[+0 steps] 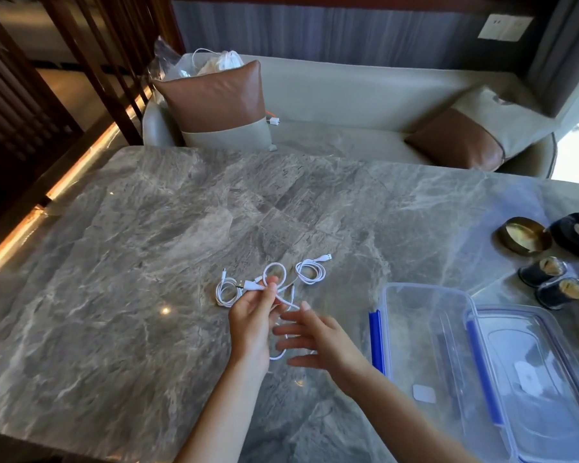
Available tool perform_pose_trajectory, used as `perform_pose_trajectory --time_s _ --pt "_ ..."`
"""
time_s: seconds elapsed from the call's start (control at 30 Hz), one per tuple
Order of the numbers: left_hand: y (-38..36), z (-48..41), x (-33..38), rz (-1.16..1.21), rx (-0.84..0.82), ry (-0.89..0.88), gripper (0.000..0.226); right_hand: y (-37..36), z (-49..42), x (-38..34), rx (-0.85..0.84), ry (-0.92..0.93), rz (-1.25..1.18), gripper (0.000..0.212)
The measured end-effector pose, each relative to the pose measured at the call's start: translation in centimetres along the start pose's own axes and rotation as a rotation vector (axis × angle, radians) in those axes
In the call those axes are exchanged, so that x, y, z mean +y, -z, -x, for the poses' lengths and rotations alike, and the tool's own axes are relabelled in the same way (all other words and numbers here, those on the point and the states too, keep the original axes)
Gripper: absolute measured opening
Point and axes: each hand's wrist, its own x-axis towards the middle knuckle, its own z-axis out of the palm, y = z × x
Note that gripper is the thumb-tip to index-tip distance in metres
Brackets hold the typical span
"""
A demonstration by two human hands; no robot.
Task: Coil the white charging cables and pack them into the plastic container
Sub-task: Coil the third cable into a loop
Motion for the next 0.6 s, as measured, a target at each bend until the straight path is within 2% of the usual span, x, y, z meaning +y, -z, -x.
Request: perform_pose_trajectory --time_s 0.1,0.17,0.23,0.37,0.47,0.6 --pt "0.5 0.0 0.0 -0.168 -0.084 -0.044 0.013 -0.1 -0.2 0.3 0.087 -0.122 -0.695 0.026" --pt "1.0 -0.1 0.0 -0.334 -0.148 -0.054 0.013 0.0 -0.4 0.4 0.190 -0.119 -0.905 0.019" --pt "1.7 -0.1 0.0 -0.503 -0.251 -0.021 0.016 0.2 -0.3 0.7 0.211 -0.064 -0.769 0.018" --pt "3.1 -0.7 0.5 -0.850 -0.453 0.093 0.009 0.5 0.5 1.8 0.219 0.174 -0.117 0.023" --pt "3.9 -1.1 1.2 -1.038 -0.587 0.132 0.009 1.1 0.8 2.3 0.204 0.303 0.247 0.022" --pt "3.8 -1.2 2.0 -1.123 -0.694 0.139 0.008 2.0 0.6 2.3 0.033 0.291 0.523 0.022"
